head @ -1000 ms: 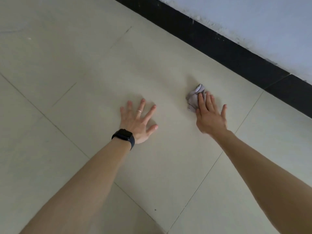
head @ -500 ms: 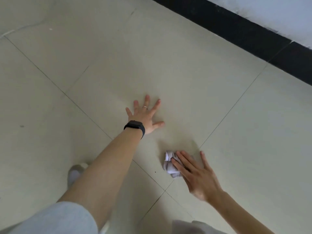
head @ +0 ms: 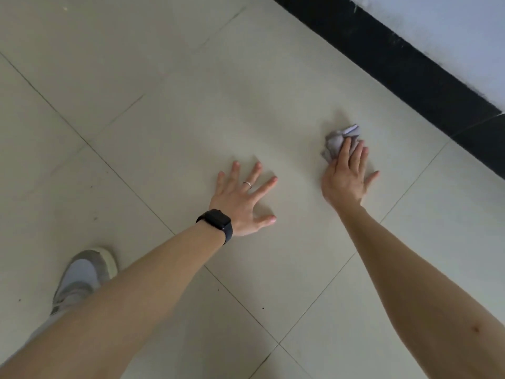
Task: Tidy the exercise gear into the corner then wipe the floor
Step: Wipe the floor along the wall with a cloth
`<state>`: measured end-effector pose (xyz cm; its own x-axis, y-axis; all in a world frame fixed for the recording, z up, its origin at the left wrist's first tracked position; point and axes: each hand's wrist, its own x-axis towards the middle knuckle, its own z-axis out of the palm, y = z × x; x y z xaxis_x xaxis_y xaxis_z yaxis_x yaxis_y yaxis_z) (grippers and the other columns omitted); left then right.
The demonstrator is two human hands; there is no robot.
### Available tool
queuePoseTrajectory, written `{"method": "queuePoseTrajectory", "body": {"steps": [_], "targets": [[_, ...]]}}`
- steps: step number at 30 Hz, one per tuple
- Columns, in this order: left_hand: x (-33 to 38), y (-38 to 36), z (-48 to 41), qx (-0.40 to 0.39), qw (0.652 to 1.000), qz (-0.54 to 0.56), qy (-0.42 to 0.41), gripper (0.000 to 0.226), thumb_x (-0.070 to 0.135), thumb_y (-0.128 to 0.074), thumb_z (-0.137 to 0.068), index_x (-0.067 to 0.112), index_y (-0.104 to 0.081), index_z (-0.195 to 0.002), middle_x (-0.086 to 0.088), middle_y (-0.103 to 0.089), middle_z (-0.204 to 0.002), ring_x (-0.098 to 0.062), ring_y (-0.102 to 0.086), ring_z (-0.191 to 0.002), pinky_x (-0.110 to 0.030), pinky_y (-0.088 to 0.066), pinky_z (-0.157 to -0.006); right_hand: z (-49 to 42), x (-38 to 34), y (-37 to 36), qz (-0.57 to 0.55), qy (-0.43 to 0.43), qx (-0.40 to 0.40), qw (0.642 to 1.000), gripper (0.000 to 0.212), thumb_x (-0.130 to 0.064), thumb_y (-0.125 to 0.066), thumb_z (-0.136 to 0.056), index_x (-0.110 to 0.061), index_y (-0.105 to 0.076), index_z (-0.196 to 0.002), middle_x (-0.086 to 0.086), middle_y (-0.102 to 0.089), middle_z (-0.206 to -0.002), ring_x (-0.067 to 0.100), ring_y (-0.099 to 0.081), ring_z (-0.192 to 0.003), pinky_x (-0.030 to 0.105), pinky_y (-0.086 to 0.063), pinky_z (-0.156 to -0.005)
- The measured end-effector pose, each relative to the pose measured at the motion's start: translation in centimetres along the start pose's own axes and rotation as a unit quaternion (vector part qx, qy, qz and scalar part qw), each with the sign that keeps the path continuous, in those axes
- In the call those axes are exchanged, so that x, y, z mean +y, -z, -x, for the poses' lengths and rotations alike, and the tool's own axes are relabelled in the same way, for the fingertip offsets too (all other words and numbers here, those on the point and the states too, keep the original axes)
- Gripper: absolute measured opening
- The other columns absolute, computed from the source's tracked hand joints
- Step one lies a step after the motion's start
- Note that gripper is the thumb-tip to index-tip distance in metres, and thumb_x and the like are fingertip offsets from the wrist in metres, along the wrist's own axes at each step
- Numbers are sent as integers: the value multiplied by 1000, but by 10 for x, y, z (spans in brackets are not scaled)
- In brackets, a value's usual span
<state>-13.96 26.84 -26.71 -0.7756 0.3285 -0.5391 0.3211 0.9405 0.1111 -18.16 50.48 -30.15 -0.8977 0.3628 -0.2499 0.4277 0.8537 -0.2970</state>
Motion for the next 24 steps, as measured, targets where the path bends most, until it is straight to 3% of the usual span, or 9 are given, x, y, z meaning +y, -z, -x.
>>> {"method": "queuePoseTrajectory", "body": {"steps": [5, 10, 12, 14, 16, 18, 20, 22, 24], "targets": [[-58, 33, -1, -17, 994, -51, -91, 68, 58, -32, -98, 38, -3, -156, 3, 4, -166, -25, -1, -153, -51, -7, -121, 147, -34, -54, 49, 196, -8, 979, 61, -26, -39, -99, -22, -21, -158, 3, -15, -166, 20, -9, -154, 63, -10, -118], [-152, 15, 24, 18, 1000, 5, 25, 66, 54, -27, -100, 40, 6, -155, 5, 12, -166, -23, 5, -153, -51, -3, -122, 191, -37, -57, 117, 449, -104, 880, 71, -22, -48, -90, -27, -25, -157, -4, -14, -166, 13, -11, -153, 66, -19, -114], [-171, 3, 33, 35, 997, 33, 54, 64, 57, -23, -100, 45, 9, -154, 7, 16, -165, -20, 10, -152, -53, 0, -121, 129, -51, -47, 153, 398, -79, 901, 70, -24, -39, -95, -30, -11, -159, -5, -6, -167, 12, -4, -153, 68, -12, -115], [-181, -2, 36, 51, 996, 55, 55, 62, 59, -21, -99, 49, 9, -152, 7, 19, -164, -18, 14, -152, -53, 1, -122, 61, -79, -41, 109, 209, -37, 971, 61, -27, -28, -103, -30, -5, -159, -4, -1, -167, 13, 1, -153, 67, -2, -117], [-186, -6, 36, 62, 993, 81, 61, 62, 60, -25, -99, 52, 5, -152, 8, 19, -163, -15, 16, -151, -52, 2, -122, 32, -114, -48, 17, 43, 14, 999, 58, -28, -26, -103, -27, -10, -160, 0, -4, -167, 17, -1, -154, 65, 0, -118], [-191, -7, 34, 86, 990, 89, 73, 63, 58, -31, -98, 52, 1, -152, 10, 16, -164, -14, 16, -151, -51, 4, -122, 56, -146, -72, -3, 36, 38, 999, 61, -28, -30, -100, -25, -14, -159, 2, -7, -167, 19, -4, -154, 64, 0, -117], [-204, -5, 31, 114, 982, 106, 108, 64, 52, -35, -98, 50, -2, -153, 10, 12, -165, -15, 14, -151, -49, 5, -122, 122, -161, -99, 34, 200, 8, 979, 66, -26, -39, -97, -25, -18, -159, 1, -9, -167, 18, -6, -154, 63, -3, -118], [-222, -4, 32, 116, 975, 118, 149, 63, 50, -33, -99, 49, -2, -154, 8, 10, -165, -18, 11, -152, -51, 2, -122, 182, -159, -108, 64, 405, -43, 911, 69, -27, -50, -93, -27, -25, -157, -2, -15, -166, 15, -11, -153, 63, -17, -116], [-240, -1, 34, 87, 978, 113, 155, 61, 53, -30, -100, 51, 2, -152, 8, 11, -165, -19, 10, -152, -53, 0, -122, 172, -153, -102, 81, 511, -78, 852, 70, -26, -51, -92, -30, -25, -157, -5, -19, -165, 12, -16, -152, 61, -21, -114]]}}
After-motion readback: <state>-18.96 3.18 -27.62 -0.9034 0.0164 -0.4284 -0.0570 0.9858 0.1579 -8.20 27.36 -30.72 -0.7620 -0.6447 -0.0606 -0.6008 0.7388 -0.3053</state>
